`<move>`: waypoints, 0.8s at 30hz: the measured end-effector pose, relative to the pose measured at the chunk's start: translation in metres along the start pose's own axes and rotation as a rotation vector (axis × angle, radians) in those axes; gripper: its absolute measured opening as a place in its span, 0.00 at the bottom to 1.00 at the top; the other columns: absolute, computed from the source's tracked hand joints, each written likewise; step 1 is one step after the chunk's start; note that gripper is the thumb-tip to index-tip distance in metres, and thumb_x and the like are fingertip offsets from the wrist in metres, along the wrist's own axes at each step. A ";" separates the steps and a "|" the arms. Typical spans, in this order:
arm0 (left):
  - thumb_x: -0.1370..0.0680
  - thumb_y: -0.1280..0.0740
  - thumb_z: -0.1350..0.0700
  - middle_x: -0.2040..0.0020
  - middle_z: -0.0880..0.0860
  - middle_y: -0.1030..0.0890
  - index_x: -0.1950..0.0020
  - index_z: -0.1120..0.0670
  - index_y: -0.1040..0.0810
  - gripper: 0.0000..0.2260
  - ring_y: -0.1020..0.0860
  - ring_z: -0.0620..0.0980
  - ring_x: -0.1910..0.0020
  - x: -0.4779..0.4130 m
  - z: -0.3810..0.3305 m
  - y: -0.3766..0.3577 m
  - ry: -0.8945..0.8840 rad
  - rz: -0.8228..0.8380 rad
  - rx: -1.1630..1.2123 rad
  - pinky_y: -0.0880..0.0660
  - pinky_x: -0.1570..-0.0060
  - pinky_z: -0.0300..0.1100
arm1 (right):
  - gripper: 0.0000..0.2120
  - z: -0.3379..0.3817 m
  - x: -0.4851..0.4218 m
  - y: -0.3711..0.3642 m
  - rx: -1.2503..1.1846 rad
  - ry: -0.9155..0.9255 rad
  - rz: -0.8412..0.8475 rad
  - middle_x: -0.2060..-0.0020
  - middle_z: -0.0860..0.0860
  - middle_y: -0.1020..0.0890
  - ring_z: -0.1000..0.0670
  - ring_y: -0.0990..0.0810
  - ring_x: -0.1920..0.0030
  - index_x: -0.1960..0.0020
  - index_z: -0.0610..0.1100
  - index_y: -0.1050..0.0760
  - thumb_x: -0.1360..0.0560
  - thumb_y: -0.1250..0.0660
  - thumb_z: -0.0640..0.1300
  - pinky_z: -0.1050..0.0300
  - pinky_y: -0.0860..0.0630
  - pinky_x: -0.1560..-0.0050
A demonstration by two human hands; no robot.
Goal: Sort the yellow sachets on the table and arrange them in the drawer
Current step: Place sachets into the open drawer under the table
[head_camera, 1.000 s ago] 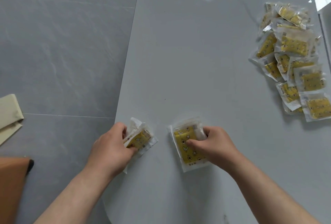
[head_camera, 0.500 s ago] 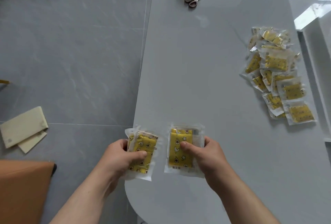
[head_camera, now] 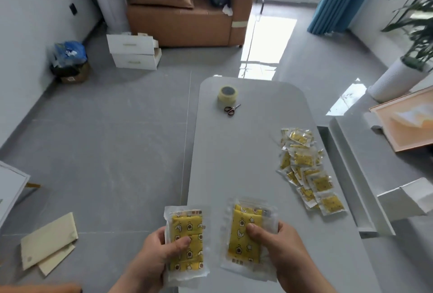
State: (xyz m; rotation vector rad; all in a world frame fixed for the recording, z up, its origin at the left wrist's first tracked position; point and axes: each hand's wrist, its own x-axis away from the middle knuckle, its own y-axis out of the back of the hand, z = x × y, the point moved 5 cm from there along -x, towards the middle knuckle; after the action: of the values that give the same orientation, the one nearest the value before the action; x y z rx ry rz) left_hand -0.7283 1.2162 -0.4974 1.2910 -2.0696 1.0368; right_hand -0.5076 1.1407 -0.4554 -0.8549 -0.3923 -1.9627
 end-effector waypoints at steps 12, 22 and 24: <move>0.33 0.27 0.64 0.57 0.66 0.16 0.43 0.69 0.25 0.21 0.16 0.61 0.64 0.125 -0.080 -0.068 -0.238 0.046 -0.020 0.20 0.72 0.48 | 0.06 0.096 0.145 0.018 -0.134 0.148 -0.026 0.59 0.34 0.16 0.35 0.16 0.60 0.51 0.33 0.21 0.26 0.35 0.29 0.42 0.18 0.62; 0.29 0.35 0.64 0.56 0.63 0.17 0.41 0.66 0.23 0.17 0.17 0.58 0.64 0.206 -0.039 -0.176 -0.262 0.151 -0.079 0.20 0.68 0.45 | 0.08 0.078 0.261 0.122 -0.133 0.325 -0.064 0.56 0.37 0.14 0.37 0.15 0.56 0.47 0.35 0.21 0.25 0.35 0.32 0.43 0.18 0.58; 0.30 0.34 0.63 0.54 0.63 0.17 0.39 0.66 0.23 0.19 0.17 0.59 0.62 0.225 -0.021 -0.206 -0.278 0.205 -0.096 0.20 0.67 0.46 | 0.08 0.066 0.288 0.155 -0.147 0.352 -0.088 0.56 0.37 0.14 0.37 0.15 0.56 0.47 0.35 0.21 0.25 0.34 0.33 0.42 0.18 0.57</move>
State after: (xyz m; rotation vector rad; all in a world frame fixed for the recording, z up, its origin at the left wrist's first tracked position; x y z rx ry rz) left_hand -0.6402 1.0591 -0.2501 1.2534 -2.4722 0.8674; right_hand -0.4432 0.9169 -0.2166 -0.5719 -0.0806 -2.1943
